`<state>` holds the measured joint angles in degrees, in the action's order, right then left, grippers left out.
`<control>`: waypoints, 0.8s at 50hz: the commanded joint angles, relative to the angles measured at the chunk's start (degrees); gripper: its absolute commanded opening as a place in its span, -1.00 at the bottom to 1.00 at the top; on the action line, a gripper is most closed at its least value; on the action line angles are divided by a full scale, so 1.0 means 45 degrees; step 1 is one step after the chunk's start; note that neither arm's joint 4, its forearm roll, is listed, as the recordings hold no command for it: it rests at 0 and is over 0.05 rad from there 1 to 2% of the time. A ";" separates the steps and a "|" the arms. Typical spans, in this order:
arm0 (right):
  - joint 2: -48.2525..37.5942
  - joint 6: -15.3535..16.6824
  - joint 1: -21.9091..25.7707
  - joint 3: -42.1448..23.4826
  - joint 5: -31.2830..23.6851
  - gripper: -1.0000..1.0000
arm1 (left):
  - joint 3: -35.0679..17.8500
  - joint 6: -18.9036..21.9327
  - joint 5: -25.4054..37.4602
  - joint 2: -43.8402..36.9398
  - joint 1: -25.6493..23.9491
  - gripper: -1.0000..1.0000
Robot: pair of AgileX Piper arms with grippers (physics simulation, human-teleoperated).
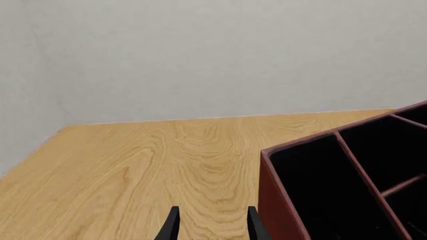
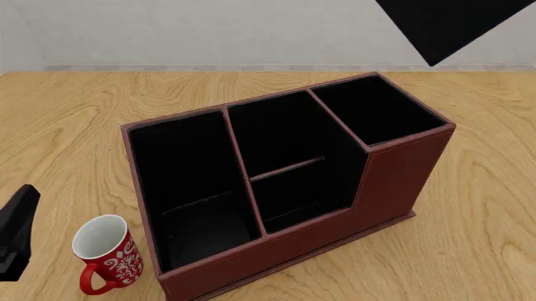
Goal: Pick up the book and place it in the right compartment of the caddy.
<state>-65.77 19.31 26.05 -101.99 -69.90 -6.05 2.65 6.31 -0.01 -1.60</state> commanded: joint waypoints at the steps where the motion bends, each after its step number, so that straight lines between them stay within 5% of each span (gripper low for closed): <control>1: -0.0670 -0.0536 -0.0230 -0.0513 0.0000 -1.00 | 0.0110 -0.0012 -0.0032 0.0000 -0.0022 1.00; 22: -0.1231 -0.0591 -0.1714 0.0223 0.0000 -1.00 | 0.0434 -0.0040 -0.0273 0.0000 0.0034 1.00; 40: -0.1687 -0.1346 -0.1645 -0.0206 0.0000 -1.00 | 0.0417 -0.0021 -0.0149 0.0000 -0.0028 1.00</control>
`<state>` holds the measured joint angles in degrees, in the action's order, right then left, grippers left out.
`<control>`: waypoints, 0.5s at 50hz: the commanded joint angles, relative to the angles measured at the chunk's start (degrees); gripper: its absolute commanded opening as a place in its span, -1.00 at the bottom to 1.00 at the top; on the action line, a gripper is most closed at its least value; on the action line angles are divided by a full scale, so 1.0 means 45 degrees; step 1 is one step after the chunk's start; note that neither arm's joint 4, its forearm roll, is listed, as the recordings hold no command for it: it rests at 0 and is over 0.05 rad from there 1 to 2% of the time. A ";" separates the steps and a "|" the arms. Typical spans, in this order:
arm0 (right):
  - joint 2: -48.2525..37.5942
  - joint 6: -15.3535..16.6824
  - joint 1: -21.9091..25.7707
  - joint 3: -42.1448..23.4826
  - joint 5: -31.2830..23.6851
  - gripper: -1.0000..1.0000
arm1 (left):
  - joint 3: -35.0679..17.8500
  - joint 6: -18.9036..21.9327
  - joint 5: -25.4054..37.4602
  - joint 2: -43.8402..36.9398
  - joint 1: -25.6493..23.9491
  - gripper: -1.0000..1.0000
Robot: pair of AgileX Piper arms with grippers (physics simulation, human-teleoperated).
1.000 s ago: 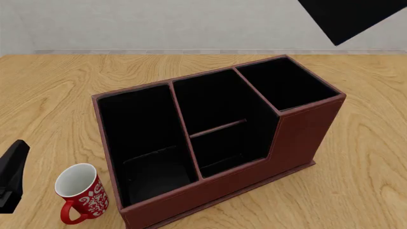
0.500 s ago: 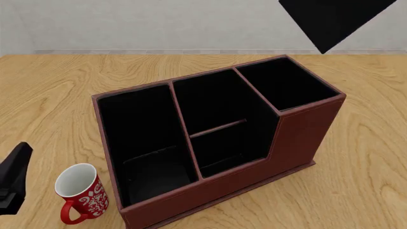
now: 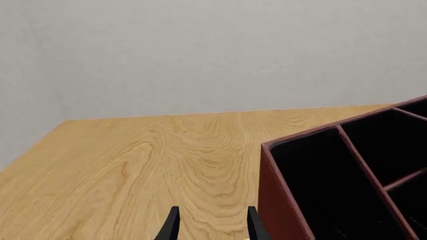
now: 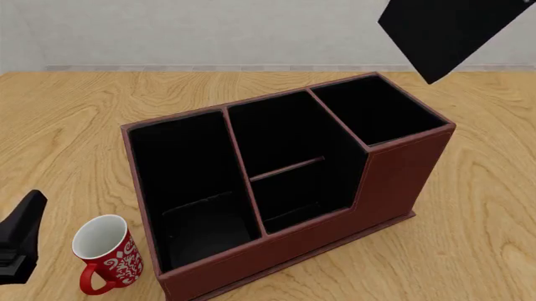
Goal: Pick up the book and place it in the right compartment of the caddy.
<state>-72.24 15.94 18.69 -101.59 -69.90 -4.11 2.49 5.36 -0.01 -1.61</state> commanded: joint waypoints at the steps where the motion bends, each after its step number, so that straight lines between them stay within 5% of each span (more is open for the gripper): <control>1: -0.0299 -0.0593 -0.0005 -0.0324 0.0000 -1.00 | -0.0012 0.0015 0.0063 0.0000 -0.0026 1.00; 25: -0.0760 -0.0966 0.0235 -0.0204 0.0000 -1.00 | -0.0073 0.0043 0.0125 0.0000 0.0007 1.00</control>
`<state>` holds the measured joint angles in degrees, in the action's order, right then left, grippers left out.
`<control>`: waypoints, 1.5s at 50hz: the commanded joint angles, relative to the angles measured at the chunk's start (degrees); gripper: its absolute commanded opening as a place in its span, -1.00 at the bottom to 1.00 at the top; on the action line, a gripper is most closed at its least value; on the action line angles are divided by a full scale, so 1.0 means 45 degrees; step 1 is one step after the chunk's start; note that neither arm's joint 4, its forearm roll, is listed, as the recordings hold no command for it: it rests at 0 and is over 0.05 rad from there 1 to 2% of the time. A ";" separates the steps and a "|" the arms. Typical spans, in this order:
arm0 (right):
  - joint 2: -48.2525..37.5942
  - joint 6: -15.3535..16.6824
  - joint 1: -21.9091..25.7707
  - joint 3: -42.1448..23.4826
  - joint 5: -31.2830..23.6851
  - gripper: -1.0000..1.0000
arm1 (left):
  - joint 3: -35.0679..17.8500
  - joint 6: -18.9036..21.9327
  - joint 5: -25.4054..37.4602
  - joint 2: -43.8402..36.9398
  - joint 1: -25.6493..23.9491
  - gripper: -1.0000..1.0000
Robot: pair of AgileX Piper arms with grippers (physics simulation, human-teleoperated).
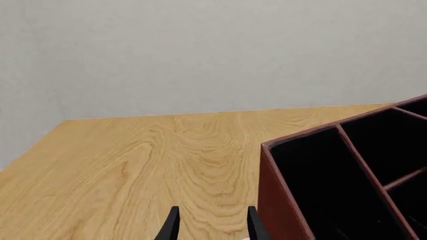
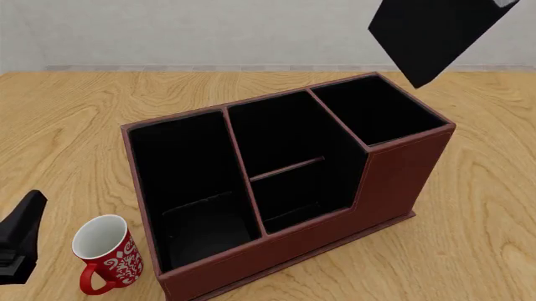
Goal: Pick up the book and place it in the right compartment of the caddy.
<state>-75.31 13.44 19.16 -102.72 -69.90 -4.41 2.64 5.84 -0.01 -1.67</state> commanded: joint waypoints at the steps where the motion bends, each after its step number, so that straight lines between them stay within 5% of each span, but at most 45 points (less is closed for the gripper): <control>1: -0.0097 -0.0426 0.0139 0.0015 0.0000 -1.00 | 0.0000 0.0026 0.0008 0.0000 0.0015 1.00; 75: -0.2199 -0.1046 0.0342 -0.0358 0.0001 -1.00 | 0.0211 0.0192 -0.0073 0.0000 0.0386 1.00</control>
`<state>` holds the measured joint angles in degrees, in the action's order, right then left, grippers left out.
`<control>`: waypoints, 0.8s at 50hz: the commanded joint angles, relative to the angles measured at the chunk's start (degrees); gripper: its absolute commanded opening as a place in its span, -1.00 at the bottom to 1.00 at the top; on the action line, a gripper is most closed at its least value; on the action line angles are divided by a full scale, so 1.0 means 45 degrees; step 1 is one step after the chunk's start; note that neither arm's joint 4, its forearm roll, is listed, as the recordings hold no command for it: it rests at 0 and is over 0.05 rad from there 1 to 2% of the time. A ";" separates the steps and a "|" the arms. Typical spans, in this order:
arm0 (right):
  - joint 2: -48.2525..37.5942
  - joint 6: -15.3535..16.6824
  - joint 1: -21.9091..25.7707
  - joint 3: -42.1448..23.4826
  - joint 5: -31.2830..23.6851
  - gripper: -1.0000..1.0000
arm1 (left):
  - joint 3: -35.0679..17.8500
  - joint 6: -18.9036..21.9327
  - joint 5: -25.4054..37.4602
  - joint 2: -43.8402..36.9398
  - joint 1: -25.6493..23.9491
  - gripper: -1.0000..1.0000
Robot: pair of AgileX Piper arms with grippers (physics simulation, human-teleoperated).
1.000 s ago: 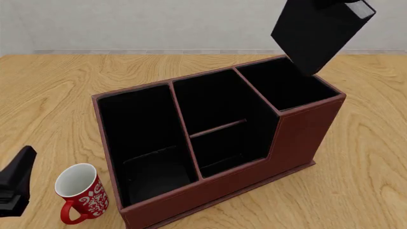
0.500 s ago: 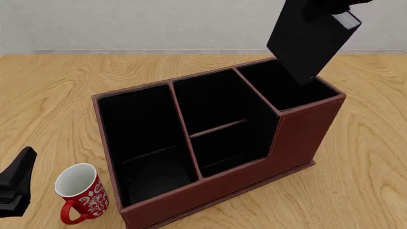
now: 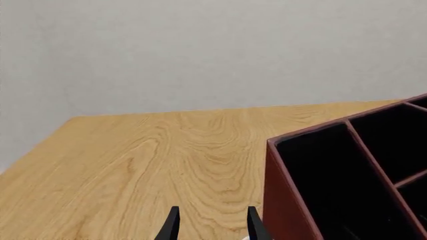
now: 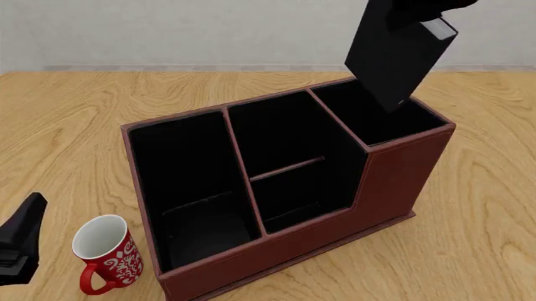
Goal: Pick up the book and place it in the right compartment of the caddy.
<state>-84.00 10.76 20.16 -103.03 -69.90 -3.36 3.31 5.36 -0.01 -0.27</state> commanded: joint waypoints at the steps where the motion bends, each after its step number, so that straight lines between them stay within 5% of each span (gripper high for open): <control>1: -0.0306 -0.0414 0.0099 -0.0306 0.0001 -1.00 | -0.0018 0.0042 0.0048 0.0000 0.0075 1.00; 40: -0.0872 -0.0889 0.0088 0.1206 0.0957 -1.00 | 0.0513 0.0093 -0.0261 0.0000 0.0144 1.00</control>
<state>-87.83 8.53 20.32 -99.57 -67.67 -1.66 3.65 4.54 -0.01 0.28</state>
